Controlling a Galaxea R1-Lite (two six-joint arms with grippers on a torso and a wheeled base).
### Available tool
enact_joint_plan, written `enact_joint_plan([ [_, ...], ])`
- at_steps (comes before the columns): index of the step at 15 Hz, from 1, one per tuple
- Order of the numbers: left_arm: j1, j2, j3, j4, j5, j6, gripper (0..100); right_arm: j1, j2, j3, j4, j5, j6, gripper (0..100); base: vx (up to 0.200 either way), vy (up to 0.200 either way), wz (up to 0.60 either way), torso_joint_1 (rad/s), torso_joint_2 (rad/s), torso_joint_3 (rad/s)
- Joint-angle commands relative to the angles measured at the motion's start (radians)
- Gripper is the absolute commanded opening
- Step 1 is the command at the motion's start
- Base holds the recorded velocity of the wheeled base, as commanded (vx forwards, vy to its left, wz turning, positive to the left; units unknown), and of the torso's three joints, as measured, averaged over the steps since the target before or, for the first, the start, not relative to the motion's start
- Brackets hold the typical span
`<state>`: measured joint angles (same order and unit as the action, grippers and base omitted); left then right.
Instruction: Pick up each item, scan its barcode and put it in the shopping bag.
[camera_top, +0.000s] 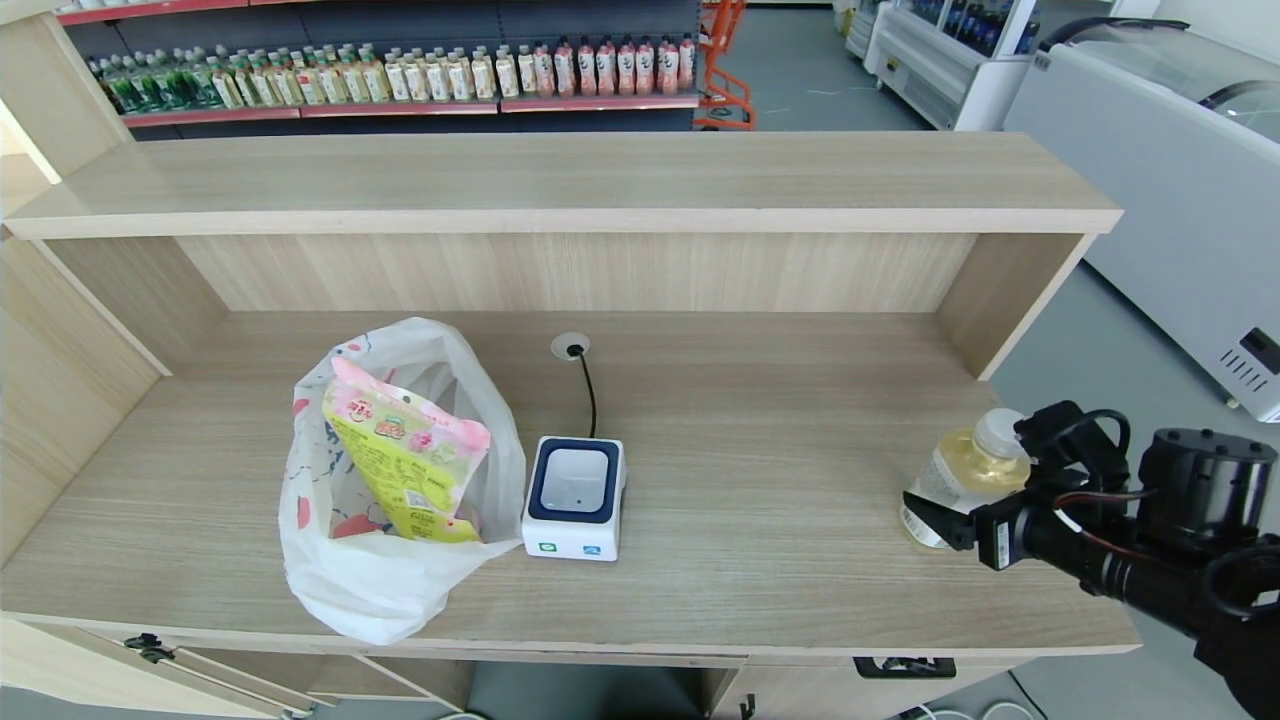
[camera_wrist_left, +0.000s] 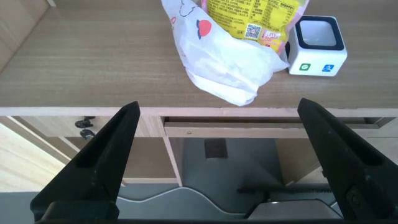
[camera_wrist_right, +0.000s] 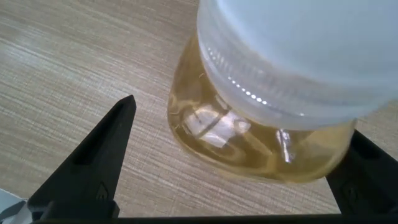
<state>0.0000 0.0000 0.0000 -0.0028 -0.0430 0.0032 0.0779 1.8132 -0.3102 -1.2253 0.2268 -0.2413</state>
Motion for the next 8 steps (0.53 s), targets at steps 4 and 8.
enact_joint_plan([
  [4,0.0,0.002,0.0,0.0,0.0,0.0,100,0.006,0.077,-0.066,-0.02,0.057,-0.015,100,0.0,0.0,0.0,0.0,0.0,0.0],
  [8,0.0,0.002,0.0,0.0,0.0,0.0,100,0.0,0.11,-0.096,-0.043,0.149,-0.036,0,0.0,0.0,0.0,0.0,0.0,0.0],
])
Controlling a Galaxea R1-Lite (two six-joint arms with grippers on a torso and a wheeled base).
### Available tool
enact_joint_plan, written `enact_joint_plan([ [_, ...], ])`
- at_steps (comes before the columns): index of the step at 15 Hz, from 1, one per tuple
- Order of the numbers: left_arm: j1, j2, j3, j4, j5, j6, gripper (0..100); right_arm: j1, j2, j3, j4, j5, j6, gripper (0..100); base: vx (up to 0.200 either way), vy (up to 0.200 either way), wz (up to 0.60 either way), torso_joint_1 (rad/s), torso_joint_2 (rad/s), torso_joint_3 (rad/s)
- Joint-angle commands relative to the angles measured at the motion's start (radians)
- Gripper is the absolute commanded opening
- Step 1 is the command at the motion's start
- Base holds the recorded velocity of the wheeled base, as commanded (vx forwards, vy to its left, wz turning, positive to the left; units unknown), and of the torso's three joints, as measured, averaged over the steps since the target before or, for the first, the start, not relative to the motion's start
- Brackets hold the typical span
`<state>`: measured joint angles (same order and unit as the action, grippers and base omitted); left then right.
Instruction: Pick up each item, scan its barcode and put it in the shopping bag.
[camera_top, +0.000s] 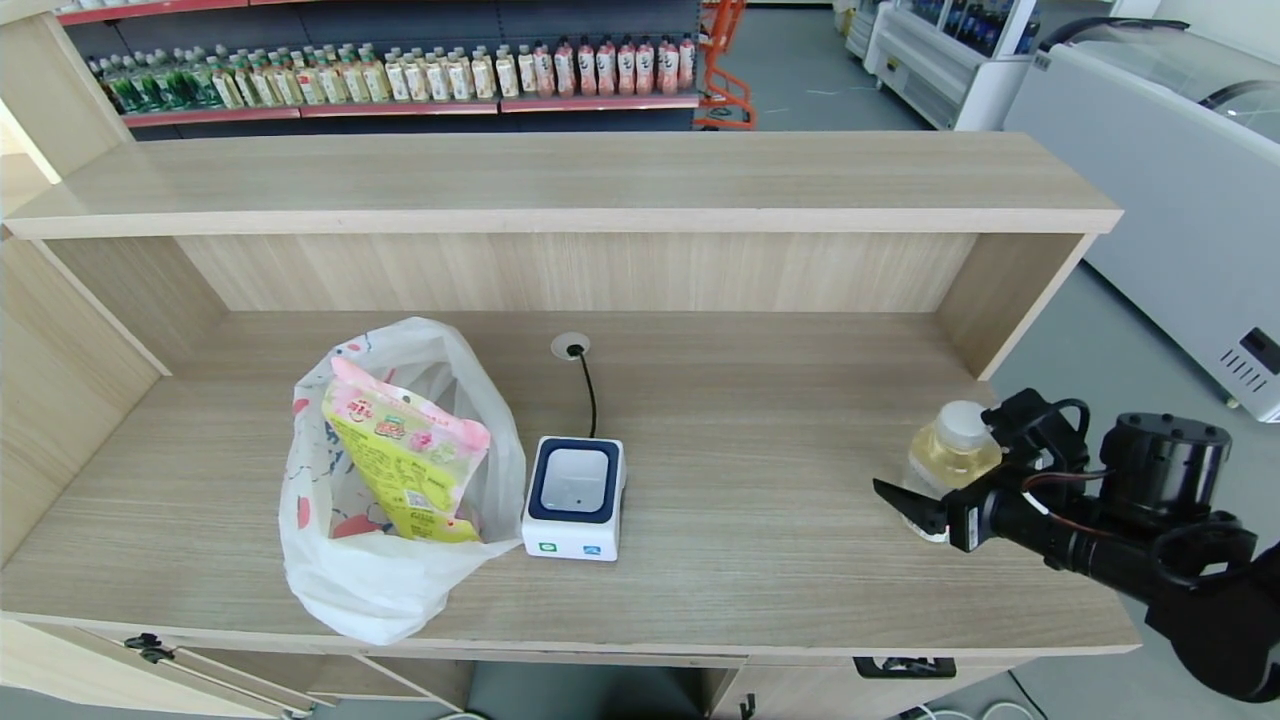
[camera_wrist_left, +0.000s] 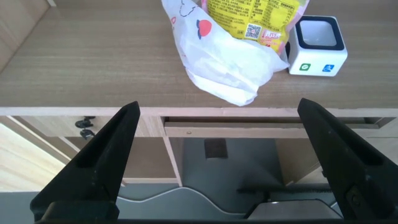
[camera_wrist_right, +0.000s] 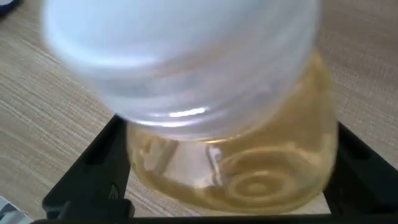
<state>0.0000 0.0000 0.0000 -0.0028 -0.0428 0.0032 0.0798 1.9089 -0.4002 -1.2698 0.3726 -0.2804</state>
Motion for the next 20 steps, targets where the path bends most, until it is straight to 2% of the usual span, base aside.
enact_joint_plan([
  [1,0.0,0.002,0.0,0.0,0.0,0.0,100,-0.002,0.015,-0.005,0.0,0.005,-0.006,0,0.0,0.0,0.0,0.0,0.0,0.0],
  [12,0.0,0.002,0.0,0.0,0.0,0.0,100,-0.011,0.012,-0.005,0.006,0.023,-0.1,0,0.0,0.0,0.0,0.0,0.0,0.0],
  [14,0.0,0.002,0.0,0.0,0.0,0.0,100,-0.011,-0.077,-0.069,0.072,0.152,0.04,0,0.0,0.0,0.0,0.0,0.0,0.0],
  [16,0.0,0.002,0.0,0.0,0.0,0.0,100,-0.008,-0.231,-0.137,0.279,0.327,0.165,0,0.0,0.0,0.0,0.0,0.0,0.0],
  [18,0.0,0.002,0.0,0.0,0.0,0.0,100,-0.009,-0.355,-0.224,0.504,0.523,0.199,0,0.0,0.0,0.0,0.0,0.0,0.0],
  [20,0.0,0.002,0.0,0.0,0.0,0.0,100,0.002,-0.396,-0.27,0.595,0.655,0.199,0,0.0,0.0,0.0,0.0,0.0,0.0],
])
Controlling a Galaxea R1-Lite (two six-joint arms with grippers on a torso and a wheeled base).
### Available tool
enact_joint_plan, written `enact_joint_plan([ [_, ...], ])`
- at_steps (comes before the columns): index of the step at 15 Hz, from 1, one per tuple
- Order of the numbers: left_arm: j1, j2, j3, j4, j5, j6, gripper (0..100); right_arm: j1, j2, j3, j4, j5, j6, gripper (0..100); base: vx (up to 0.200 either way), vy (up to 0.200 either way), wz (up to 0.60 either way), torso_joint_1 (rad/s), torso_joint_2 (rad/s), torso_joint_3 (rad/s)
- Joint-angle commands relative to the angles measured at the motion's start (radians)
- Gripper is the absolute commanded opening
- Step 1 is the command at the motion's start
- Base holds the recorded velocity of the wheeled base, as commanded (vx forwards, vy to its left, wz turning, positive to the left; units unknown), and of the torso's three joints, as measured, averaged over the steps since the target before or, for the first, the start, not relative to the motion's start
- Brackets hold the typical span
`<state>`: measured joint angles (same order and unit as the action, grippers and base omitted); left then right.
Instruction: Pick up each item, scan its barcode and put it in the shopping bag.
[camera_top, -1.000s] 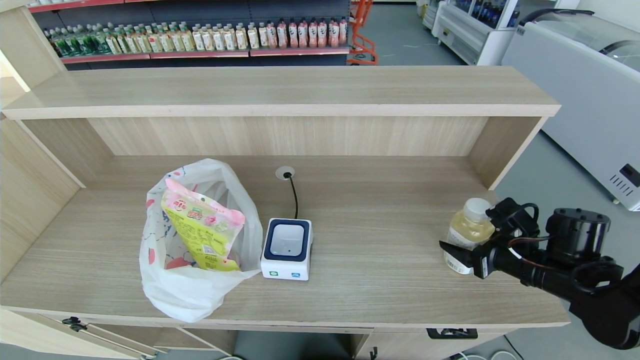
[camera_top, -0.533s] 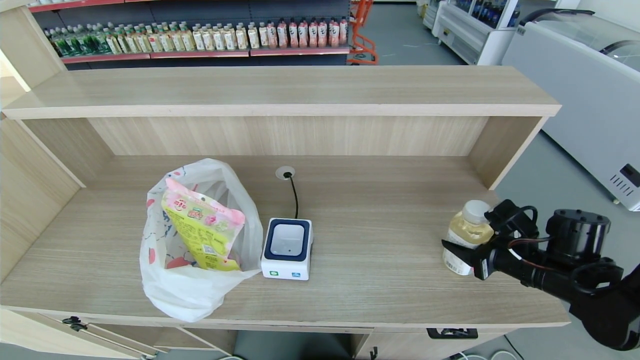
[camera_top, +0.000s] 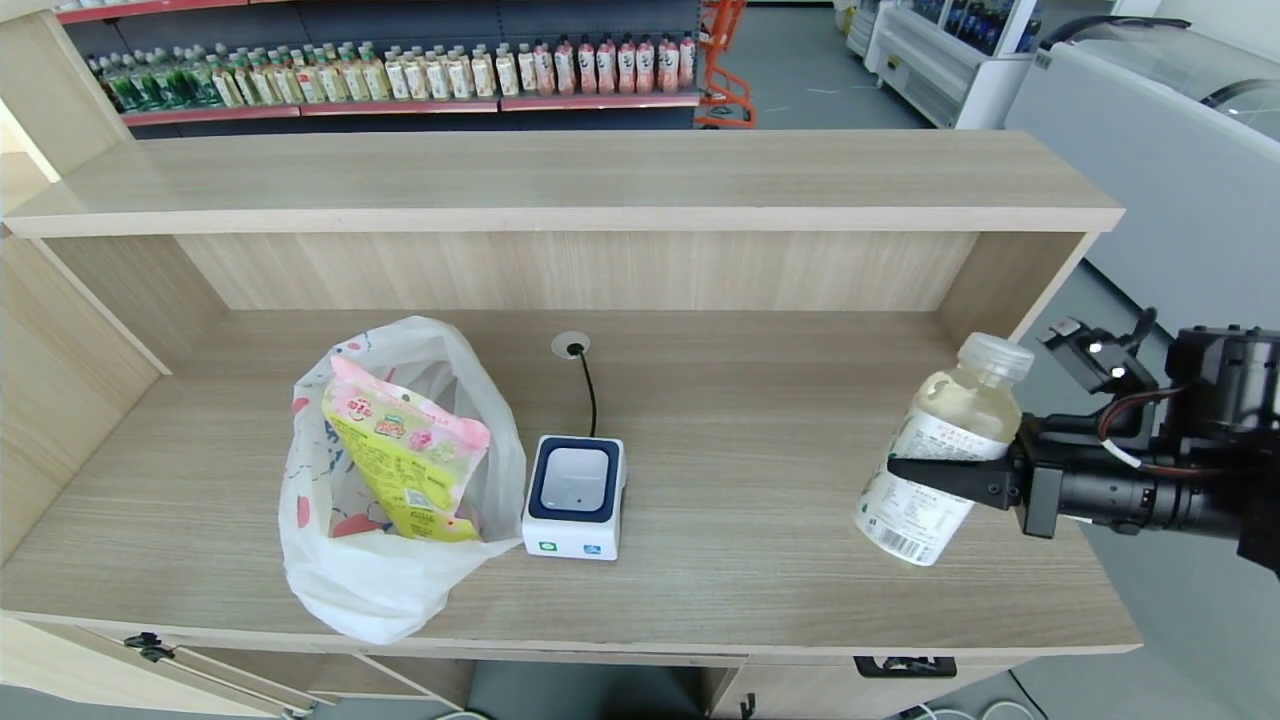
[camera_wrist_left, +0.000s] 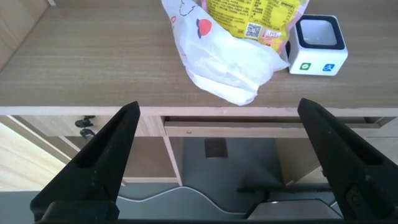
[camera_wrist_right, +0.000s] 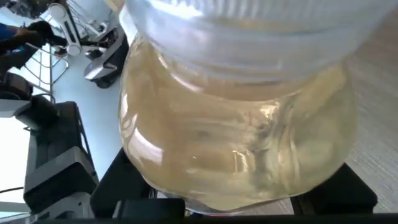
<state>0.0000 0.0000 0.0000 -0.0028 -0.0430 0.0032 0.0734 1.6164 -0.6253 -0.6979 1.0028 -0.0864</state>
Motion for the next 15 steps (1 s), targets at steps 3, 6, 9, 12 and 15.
enact_joint_plan([
  [3,0.0,0.002,0.0,0.0,0.0,0.0,100,0.097,-0.113,-0.019,0.028,0.062,-0.003,0,0.0,0.0,0.0,0.0,0.0,0.0],
  [6,0.0,0.002,0.0,0.0,0.0,0.0,100,0.226,-0.101,-0.014,0.024,0.053,-0.023,0,0.0,0.0,0.0,0.0,0.0,0.0],
  [9,0.0,0.002,0.0,0.0,0.0,0.0,100,0.325,-0.075,-0.011,0.024,0.005,-0.084,0,0.0,0.0,0.0,0.0,0.0,0.0],
  [12,0.0,0.002,0.0,0.0,0.0,0.0,100,0.408,-0.05,-0.016,0.021,-0.058,-0.096,0,0.0,0.0,0.0,0.0,0.0,0.0],
  [15,0.0,0.002,0.0,0.0,0.0,0.0,100,0.46,-0.05,-0.028,0.034,-0.098,-0.076,0,0.0,0.0,0.0,0.0,0.0,0.0],
])
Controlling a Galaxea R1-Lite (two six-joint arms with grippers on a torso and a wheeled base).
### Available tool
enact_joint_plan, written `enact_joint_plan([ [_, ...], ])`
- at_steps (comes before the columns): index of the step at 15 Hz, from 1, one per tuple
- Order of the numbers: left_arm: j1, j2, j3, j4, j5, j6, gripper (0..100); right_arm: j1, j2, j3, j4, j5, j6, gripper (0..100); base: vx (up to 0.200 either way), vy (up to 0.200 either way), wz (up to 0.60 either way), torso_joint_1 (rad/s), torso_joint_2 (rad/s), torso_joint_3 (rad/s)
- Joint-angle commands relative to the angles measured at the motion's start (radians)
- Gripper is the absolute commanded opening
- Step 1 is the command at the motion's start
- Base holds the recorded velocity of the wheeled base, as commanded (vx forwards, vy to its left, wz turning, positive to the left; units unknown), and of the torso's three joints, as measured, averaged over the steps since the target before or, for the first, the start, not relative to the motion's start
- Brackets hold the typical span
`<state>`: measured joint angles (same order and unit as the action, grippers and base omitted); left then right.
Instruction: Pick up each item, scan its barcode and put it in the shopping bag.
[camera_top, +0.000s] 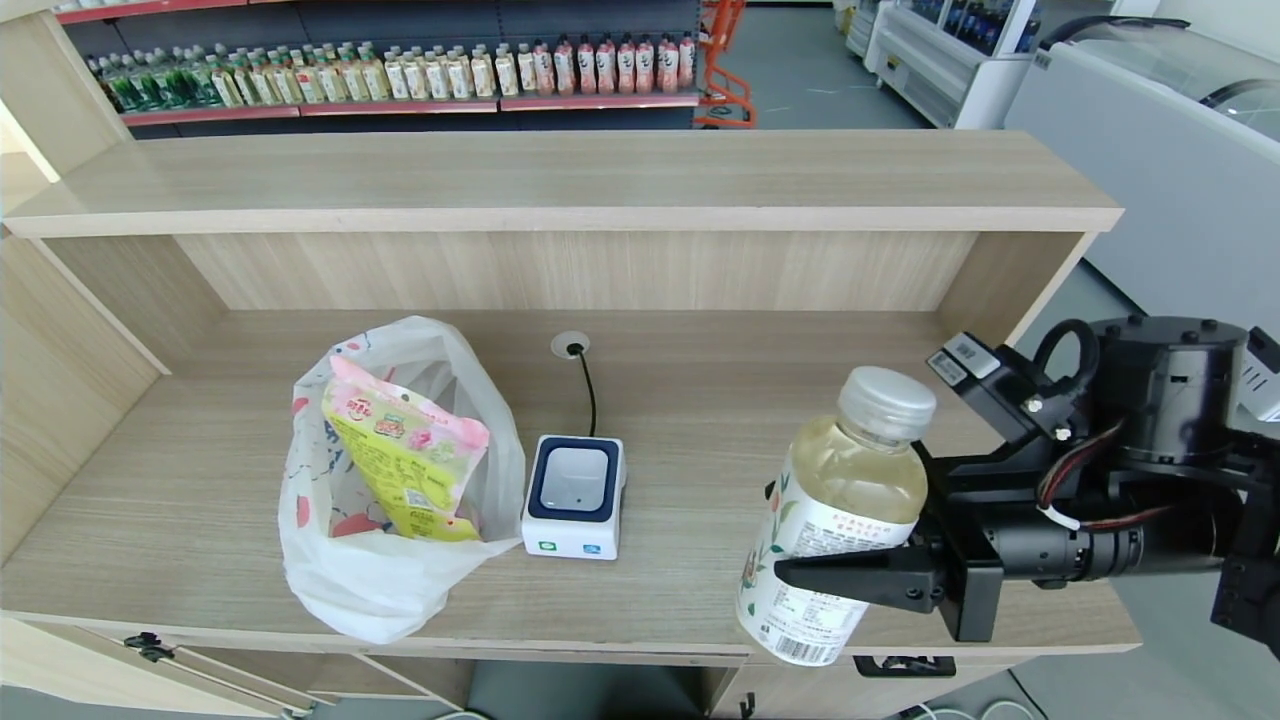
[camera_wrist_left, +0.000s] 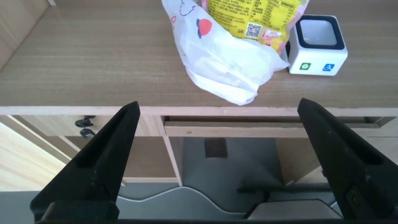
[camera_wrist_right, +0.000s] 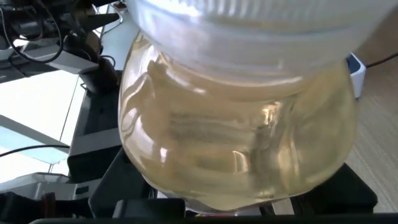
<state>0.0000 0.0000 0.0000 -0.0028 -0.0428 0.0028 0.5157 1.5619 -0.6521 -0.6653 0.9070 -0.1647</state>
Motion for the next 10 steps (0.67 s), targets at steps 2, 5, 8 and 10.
enact_joint_plan([
  [2,0.0,0.002,0.0,0.0,0.0,0.0,100,0.055,0.003,0.0,0.003,-0.037,0.042,0,0.0,0.0,0.0,0.0,0.0,0.0],
  [5,-0.002,0.002,0.0,0.0,0.0,0.0,100,0.136,0.006,-0.004,-0.01,-0.115,0.129,0,0.0,0.0,0.0,0.0,0.0,0.0],
  [8,0.0,0.002,0.0,0.0,0.0,0.0,100,0.145,0.023,-0.024,-0.007,-0.123,0.131,0,0.0,0.0,0.0,0.0,0.0,0.0],
  [10,0.0,0.002,0.0,0.0,0.0,0.0,100,0.144,0.038,-0.03,-0.007,-0.125,0.131,0,0.0,0.0,0.0,0.0,0.0,0.0],
])
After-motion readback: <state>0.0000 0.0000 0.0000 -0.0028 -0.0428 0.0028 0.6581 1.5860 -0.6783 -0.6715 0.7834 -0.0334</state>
